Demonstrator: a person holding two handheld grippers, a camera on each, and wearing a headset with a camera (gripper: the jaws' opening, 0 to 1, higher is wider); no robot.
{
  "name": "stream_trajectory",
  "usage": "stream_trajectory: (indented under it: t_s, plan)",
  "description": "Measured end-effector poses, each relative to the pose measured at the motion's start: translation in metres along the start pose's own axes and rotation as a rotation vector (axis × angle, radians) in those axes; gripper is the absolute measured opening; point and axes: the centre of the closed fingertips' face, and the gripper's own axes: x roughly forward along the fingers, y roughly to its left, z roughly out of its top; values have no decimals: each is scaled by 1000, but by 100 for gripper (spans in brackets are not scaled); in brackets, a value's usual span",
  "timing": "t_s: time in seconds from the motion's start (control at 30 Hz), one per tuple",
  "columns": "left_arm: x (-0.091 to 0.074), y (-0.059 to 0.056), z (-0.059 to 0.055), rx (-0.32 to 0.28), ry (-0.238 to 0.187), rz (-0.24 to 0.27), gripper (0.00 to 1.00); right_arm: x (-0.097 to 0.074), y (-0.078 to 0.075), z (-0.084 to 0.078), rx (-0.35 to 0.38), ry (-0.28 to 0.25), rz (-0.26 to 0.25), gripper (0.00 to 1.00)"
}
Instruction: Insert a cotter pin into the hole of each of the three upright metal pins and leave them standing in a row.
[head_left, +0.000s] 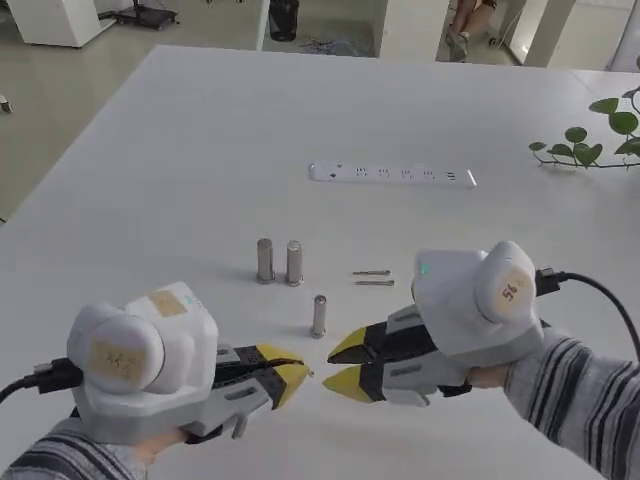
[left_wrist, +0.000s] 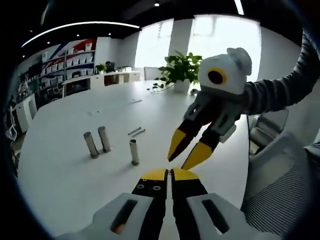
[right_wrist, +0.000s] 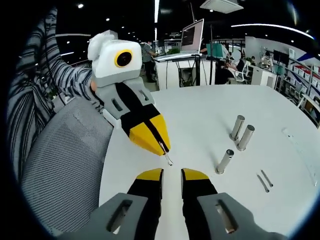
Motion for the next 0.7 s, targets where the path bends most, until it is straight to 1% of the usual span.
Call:
stream_trajectory:
  t_s: [0.07,0.13,0.17,0.23,0.37,0.43,0.47,0.5,0.57,0.7]
  plan:
    - [0,-4,-1,38,9,-24,0,1,4,-1,25,-8,26,10]
    - [0,-8,-1,71,15,-44,0,1,6,-1,36,-12,39,11]
    - [0,-9,-1,77,16,-51,0,2,8,-2,41,-10,45,11]
    - [1,-14,0,110,17,-78,0,3,11,-4,42,-3,60,11]
    - [1,-22,3,154,11,-114,0,4,19,-7,46,5,100,11]
    - [1,-26,5,180,10,-135,0,5,21,-8,43,7,108,10]
    - [1,-26,5,184,9,-138,0,6,22,-8,43,9,113,10]
    - [1,-29,6,196,8,-153,0,6,22,-8,44,9,117,10]
    - [0,-32,9,184,-9,-169,0,6,25,-7,46,2,128,9]
    - [0,-33,11,181,-13,-181,0,6,28,-5,46,-4,142,2]
